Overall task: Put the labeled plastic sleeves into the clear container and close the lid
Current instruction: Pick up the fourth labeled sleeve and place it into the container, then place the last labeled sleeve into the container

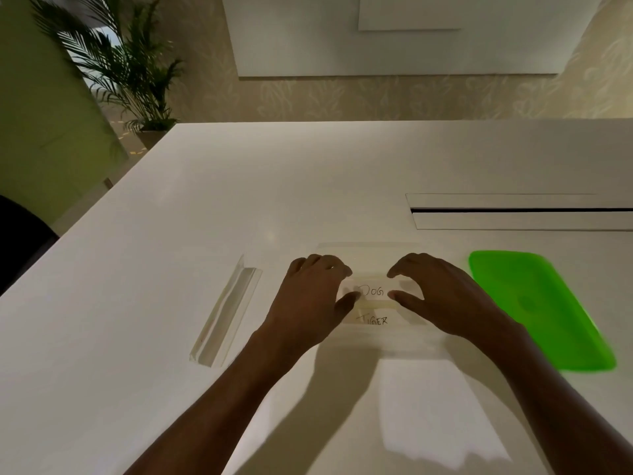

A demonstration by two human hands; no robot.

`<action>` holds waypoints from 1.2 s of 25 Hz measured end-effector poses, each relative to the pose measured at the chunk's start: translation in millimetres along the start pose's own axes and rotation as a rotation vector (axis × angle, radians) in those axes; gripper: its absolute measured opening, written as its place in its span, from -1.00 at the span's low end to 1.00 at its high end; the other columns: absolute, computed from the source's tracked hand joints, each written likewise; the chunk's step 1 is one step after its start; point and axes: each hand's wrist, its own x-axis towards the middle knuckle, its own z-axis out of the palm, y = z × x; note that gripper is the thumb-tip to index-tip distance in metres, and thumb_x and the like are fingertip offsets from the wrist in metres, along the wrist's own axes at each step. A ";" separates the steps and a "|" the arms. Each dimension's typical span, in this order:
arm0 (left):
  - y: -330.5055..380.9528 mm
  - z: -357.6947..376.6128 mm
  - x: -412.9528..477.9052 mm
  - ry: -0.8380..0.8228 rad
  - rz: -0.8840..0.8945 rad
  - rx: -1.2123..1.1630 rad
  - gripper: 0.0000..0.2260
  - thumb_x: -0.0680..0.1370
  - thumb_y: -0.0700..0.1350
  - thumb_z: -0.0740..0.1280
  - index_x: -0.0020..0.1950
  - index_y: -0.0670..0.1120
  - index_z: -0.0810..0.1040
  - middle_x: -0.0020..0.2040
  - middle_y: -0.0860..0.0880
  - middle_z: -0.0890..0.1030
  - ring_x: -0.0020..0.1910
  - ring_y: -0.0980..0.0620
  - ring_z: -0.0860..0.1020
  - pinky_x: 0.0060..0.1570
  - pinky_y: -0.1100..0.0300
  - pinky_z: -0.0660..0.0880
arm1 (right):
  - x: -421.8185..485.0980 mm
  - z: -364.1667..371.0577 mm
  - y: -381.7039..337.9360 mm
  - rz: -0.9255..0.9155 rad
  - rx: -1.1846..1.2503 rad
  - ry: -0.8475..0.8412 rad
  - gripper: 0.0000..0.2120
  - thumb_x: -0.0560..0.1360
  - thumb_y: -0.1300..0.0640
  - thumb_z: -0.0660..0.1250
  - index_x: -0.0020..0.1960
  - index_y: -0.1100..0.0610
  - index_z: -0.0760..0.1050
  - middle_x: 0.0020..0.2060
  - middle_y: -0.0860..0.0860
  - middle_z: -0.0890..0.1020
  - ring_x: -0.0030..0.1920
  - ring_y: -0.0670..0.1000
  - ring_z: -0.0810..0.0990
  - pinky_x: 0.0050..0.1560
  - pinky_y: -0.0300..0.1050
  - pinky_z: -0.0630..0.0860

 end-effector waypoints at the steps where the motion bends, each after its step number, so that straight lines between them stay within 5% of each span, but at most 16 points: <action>1: -3.2 -1.3 -7.9 0.054 -0.014 -0.031 -0.62 0.64 0.13 0.33 0.41 0.02 0.56 0.42 0.04 0.56 0.42 0.01 0.47 0.48 0.04 0.28 | 0.4 1.7 -6.2 -0.003 0.027 0.045 -0.62 0.59 -0.14 0.34 0.37 -0.07 0.48 0.27 -0.16 0.56 0.25 -0.06 0.55 0.24 -0.12 0.46; 9: -71.9 -16.7 -67.1 0.213 -0.244 -0.149 -0.58 0.61 0.08 0.41 0.44 -0.01 0.55 0.49 -0.01 0.52 0.51 -0.04 0.43 0.51 -0.09 0.31 | 15.8 20.2 -91.3 -0.069 0.280 0.340 -0.60 0.62 0.02 0.34 0.44 0.02 0.43 0.33 -0.09 0.52 0.28 -0.08 0.54 0.16 -0.18 0.52; 17: -139.8 -7.9 -110.8 0.107 -0.482 -0.231 -0.34 0.64 0.07 0.37 0.66 -0.12 0.22 0.67 -0.10 0.24 0.64 -0.06 0.22 0.56 0.01 0.28 | 65.1 67.4 -206.9 -0.202 0.418 0.220 -0.68 0.65 0.01 0.28 0.39 0.00 0.45 0.28 -0.10 0.55 0.27 -0.12 0.53 0.18 -0.22 0.52; 26: -160.1 14.8 -130.6 0.065 -0.532 -0.358 -0.45 0.73 -0.05 0.19 0.69 -0.12 0.13 0.68 -0.05 0.22 0.65 0.01 0.20 0.54 0.24 0.11 | 153.0 126.5 -238.1 0.293 0.549 0.075 -0.46 0.63 -0.13 0.27 0.54 0.07 0.33 0.46 0.01 0.45 0.47 0.03 0.40 0.40 -0.02 0.41; 30: -160.4 22.0 -134.7 0.074 -0.511 -0.408 -0.51 0.75 -0.15 0.11 0.68 -0.12 0.15 0.68 -0.04 0.21 0.66 0.02 0.18 0.61 0.17 0.09 | 176.9 138.6 -231.8 0.448 0.568 -0.005 -0.54 0.62 -0.14 0.27 0.39 0.13 0.50 0.28 0.05 0.63 0.30 0.06 0.57 0.32 0.06 0.51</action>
